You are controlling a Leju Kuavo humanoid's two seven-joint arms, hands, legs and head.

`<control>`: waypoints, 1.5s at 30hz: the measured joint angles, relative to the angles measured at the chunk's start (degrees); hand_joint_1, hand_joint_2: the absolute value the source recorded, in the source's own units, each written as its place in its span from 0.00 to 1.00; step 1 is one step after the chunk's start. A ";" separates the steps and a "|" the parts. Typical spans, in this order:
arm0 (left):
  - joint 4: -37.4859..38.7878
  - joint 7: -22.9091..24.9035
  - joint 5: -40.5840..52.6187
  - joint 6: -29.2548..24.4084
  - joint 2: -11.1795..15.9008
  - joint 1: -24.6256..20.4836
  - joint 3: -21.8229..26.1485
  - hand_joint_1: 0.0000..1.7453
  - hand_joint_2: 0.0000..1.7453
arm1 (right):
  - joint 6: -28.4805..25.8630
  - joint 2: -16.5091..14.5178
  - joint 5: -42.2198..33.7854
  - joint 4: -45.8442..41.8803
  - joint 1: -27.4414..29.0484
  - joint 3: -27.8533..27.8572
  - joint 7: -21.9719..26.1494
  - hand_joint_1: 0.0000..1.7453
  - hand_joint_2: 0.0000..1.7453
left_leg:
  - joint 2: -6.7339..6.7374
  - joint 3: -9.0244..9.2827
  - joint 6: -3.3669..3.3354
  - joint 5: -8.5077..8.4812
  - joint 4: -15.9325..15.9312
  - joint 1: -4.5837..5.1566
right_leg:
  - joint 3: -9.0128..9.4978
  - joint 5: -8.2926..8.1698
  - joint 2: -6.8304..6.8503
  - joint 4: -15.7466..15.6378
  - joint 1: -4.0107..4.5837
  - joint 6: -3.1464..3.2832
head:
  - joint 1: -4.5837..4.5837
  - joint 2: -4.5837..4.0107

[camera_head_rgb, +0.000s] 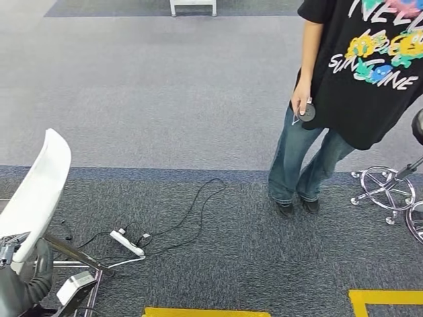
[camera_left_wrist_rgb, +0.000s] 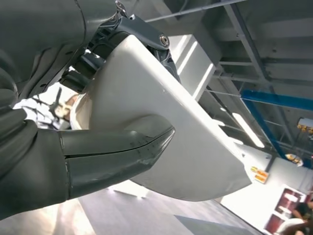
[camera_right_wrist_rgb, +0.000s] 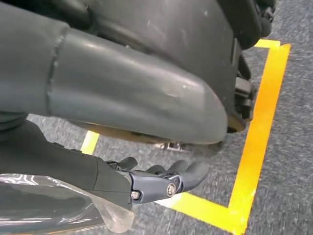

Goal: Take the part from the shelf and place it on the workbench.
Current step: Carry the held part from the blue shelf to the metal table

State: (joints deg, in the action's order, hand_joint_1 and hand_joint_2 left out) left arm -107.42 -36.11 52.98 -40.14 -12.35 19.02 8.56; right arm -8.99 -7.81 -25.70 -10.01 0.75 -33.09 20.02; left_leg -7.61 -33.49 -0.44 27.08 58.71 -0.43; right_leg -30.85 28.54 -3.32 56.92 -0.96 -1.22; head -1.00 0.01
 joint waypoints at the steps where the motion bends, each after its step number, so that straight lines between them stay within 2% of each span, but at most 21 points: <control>1: 0.01 0.23 0.00 0.00 0.10 -0.06 0.00 1.00 1.00 | -0.01 -0.01 0.01 0.00 -0.02 0.00 0.01 0.00 0.00 | 1.24 -0.59 0.25 0.80 1.27 0.07 | 0.21 -0.10 0.81 -0.28 -0.05 0.25 | 0.15 -0.01; 3: 0.12 0.70 0.14 0.01 0.38 -0.33 -0.07 1.00 1.00 | -0.03 -0.01 0.01 0.00 0.00 0.00 0.02 0.00 0.00 | 4.80 -3.24 0.66 3.93 7.02 0.17 | 0.54 -0.03 2.62 -0.54 0.09 0.68 | 0.49 -0.01; 6: 0.43 1.42 0.54 0.01 0.69 -0.45 -0.15 1.00 1.00 | -0.05 0.01 0.00 0.00 0.25 0.00 0.01 0.00 0.00 | 6.86 -6.94 1.03 6.54 14.78 -0.05 | 0.79 0.39 5.42 -0.52 0.30 0.95 | 0.68 -0.01; 8: 0.51 1.60 0.63 0.01 0.89 -0.34 -0.15 1.00 1.00 | -0.05 0.00 0.01 0.00 0.27 0.00 0.00 0.00 0.00 | 7.76 -4.80 1.01 3.58 10.77 -0.13 | 1.14 0.69 6.94 -0.51 0.32 0.80 | 0.70 -0.01; 10: 0.53 1.88 0.82 0.01 1.02 -0.40 -0.19 1.00 1.00 | -0.05 0.00 0.02 0.00 0.23 0.00 0.00 0.00 0.00 | 10.40 -0.86 0.61 0.77 3.30 0.18 | 1.60 1.14 8.23 -0.43 0.52 0.34 | 0.73 -0.01; 12: 0.55 2.14 1.01 0.02 1.07 -0.45 -0.25 1.00 1.00 | -0.05 0.00 0.02 0.00 0.23 0.00 0.00 0.00 0.00 | 11.96 0.83 -0.04 0.33 -0.16 0.63 | 1.96 1.57 9.38 -0.39 0.80 -0.22 | 0.65 -0.01; 14: 0.56 2.19 1.03 0.02 1.19 -0.34 -0.24 1.00 1.00 | -0.05 -0.01 0.02 -0.02 0.16 0.00 0.00 0.00 0.00 | 10.74 0.72 -0.75 0.30 -0.39 0.78 | 2.25 1.90 10.38 -0.47 0.76 -0.81 | 0.59 -0.01; 16: 0.56 2.19 1.03 -0.01 1.31 -0.32 -0.22 1.00 1.00 | -0.04 -0.01 0.02 -0.07 0.02 -0.01 0.01 0.00 0.00 | 9.41 0.78 -1.42 0.07 -0.69 0.61 | 1.69 3.21 8.61 1.03 0.51 -1.44 | 0.38 -0.01; 18: 0.56 2.25 1.10 -0.02 1.34 -0.47 -0.36 1.00 1.00 | -0.03 0.00 0.02 -0.09 -0.02 -0.02 0.02 0.00 0.00 | 8.20 0.82 -1.95 -0.11 -0.82 0.44 | -1.27 6.28 5.20 7.04 0.37 -1.72 | 0.00 -0.01; 21: 0.58 2.81 1.62 0.00 1.40 -0.40 -0.50 1.00 1.00 | -0.03 0.01 0.02 -0.08 0.20 -0.02 -0.01 0.00 0.00 | 5.91 0.83 -2.20 -0.13 -0.77 0.53 | -6.88 8.59 3.53 16.50 0.39 -1.66 | -0.11 -0.01; 23: 0.58 3.20 1.84 0.01 1.42 -0.14 -0.50 1.00 1.00 | -0.02 0.01 0.07 -0.07 0.31 -0.02 -0.02 0.00 0.00 | 4.20 0.97 -2.18 -0.10 -0.75 0.54 | -6.50 5.16 3.03 13.49 0.38 -1.40 | -0.11 -0.01; 25: 0.58 3.34 1.87 0.01 1.43 0.11 -0.48 1.00 1.00 | 0.04 0.01 0.18 -0.06 0.30 -0.02 -0.05 0.00 0.00 | 2.63 0.98 -1.96 0.03 -0.59 0.54 | -3.52 1.05 0.39 5.72 0.19 -0.96 | -0.11 -0.01; 28: 0.58 3.37 1.69 0.01 1.47 0.46 -0.42 1.00 1.00 | 0.27 -0.01 0.43 -0.05 0.17 -0.05 -0.27 0.00 0.00 | 0.51 0.42 -0.92 -0.02 -0.40 0.32 | -0.90 0.09 -1.91 0.57 0.14 -0.45 | -0.10 -0.01; 30: 0.57 3.38 1.44 0.00 1.58 0.80 -0.32 1.00 1.00 | 0.37 -0.04 0.58 -0.07 0.06 -0.07 -0.39 0.00 0.00 | -0.11 0.10 -0.17 -0.08 -0.30 0.11 | -0.48 -0.06 -0.47 0.16 0.18 0.05 | -0.07 -0.01; 32: 0.56 3.37 1.19 -0.01 1.81 0.87 -0.22 1.00 1.00 | 0.43 -0.09 0.69 -0.08 0.03 -0.07 -0.43 0.00 0.00 | 2.44 -1.19 0.38 1.80 2.56 0.25 | -0.08 -0.24 1.31 -0.38 0.07 0.69 | 0.20 -0.01; 34: 0.56 3.38 1.03 -0.01 1.97 0.74 -0.21 1.00 1.00 | 0.51 -0.12 0.79 -0.09 0.11 -0.08 -0.46 0.00 0.00 | 5.80 -4.34 0.79 5.45 9.45 0.23 | 0.11 -0.11 3.21 -0.50 0.19 1.11 | 0.45 -0.01; 36: 0.59 3.39 1.01 0.00 2.11 0.74 -0.21 1.00 1.00 | 0.55 -0.12 0.85 -0.09 0.20 -0.09 -0.51 0.00 0.00 | 6.84 -6.89 1.11 7.31 14.87 -0.02 | 0.18 0.11 5.06 -0.47 0.31 1.19 | 0.49 -0.01; 38: 0.62 3.38 1.00 0.01 2.33 0.76 -0.16 1.00 1.00 | 0.56 -0.13 0.88 -0.09 0.18 -0.09 -0.52 0.00 0.00 | 7.47 -5.47 1.23 5.01 12.38 -0.18 | 0.42 0.36 6.73 -0.46 0.32 1.04 | 0.51 -0.01; 40: 0.63 3.38 0.99 0.01 2.49 0.71 -0.11 1.00 1.00 | 0.56 -0.14 0.94 -0.09 0.12 -0.10 -0.52 0.00 0.00 | 9.99 -1.21 0.96 1.54 4.48 0.08 | 0.94 0.74 8.10 -0.45 0.47 0.62 | 0.55 -0.01; 42: 0.65 3.39 1.00 0.01 2.55 0.65 -0.10 1.00 1.00 | 0.56 -0.14 1.01 -0.09 0.05 -0.11 -0.53 0.00 0.00 | 12.09 1.15 0.27 0.48 -0.14 0.50 | 1.34 1.12 9.19 -0.39 0.77 0.08 | 0.49 -0.01; 45: 0.67 3.39 1.00 0.01 2.56 0.74 -0.01 1.00 1.00 | 0.55 -0.14 1.02 -0.13 -0.09 -0.11 -0.54 0.00 0.00 | 10.68 1.11 -0.77 0.56 -0.73 0.65 | 1.85 1.64 10.47 -0.37 0.78 -0.78 | 0.42 -0.01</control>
State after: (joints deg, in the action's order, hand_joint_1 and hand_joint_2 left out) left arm -106.75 -32.72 53.99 -40.13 -9.79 19.76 8.55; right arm -8.44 -7.96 -24.69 -10.14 0.66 -33.20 19.48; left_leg 3.07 -32.38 -1.22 27.64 57.98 0.22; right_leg -29.01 30.18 7.16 56.55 -0.18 -2.00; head -0.58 0.00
